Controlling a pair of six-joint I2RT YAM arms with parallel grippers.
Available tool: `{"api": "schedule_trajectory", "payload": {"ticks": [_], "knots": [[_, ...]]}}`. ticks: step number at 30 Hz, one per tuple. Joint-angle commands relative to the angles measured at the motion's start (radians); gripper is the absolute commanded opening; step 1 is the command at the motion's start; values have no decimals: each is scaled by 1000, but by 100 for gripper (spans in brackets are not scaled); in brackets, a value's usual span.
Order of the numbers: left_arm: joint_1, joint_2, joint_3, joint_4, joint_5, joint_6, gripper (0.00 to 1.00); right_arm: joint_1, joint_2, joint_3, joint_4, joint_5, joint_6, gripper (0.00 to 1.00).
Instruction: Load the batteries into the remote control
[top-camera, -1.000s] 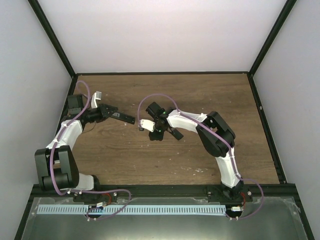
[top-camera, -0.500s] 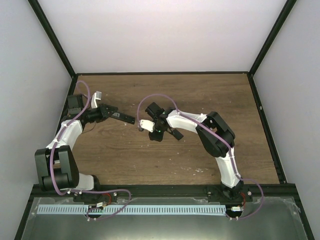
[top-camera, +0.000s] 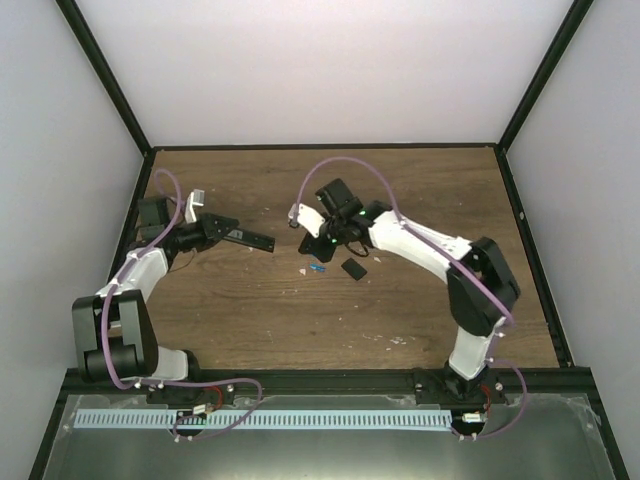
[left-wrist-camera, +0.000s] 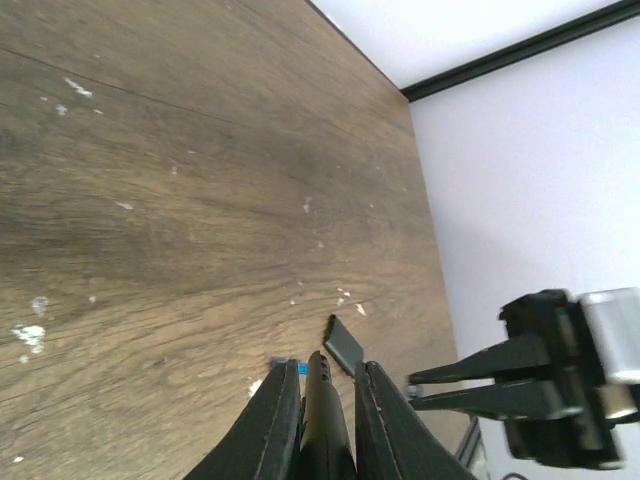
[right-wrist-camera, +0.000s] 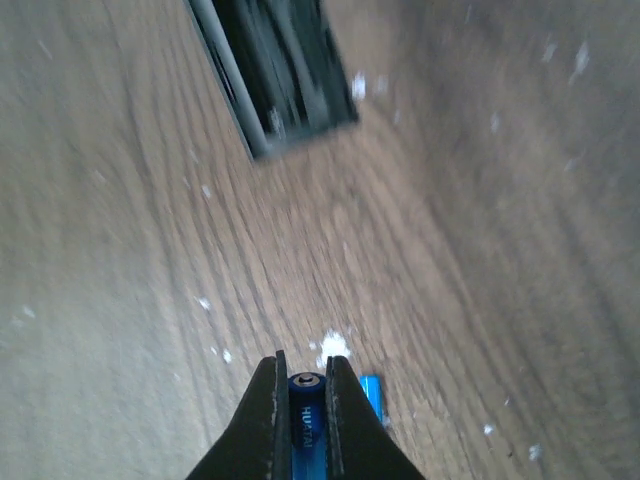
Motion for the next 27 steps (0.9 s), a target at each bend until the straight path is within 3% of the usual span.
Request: {"api": "schedule_trajectory", "payload": {"ticks": [1, 14, 21, 27], "knots": [[2, -19, -27, 156, 117, -79, 0, -20, -154, -21, 130, -125, 104, 1], [-148, -18, -78, 530, 202, -401, 0, -22, -265, -11, 365, -328, 187, 1], [-202, -17, -73, 610, 167, -497, 0, -21, -306, -70, 423, -342, 184, 1], [-211, -34, -52, 582, 166, -519, 0, -21, -306, -75, 381, -318, 149, 1]]}}
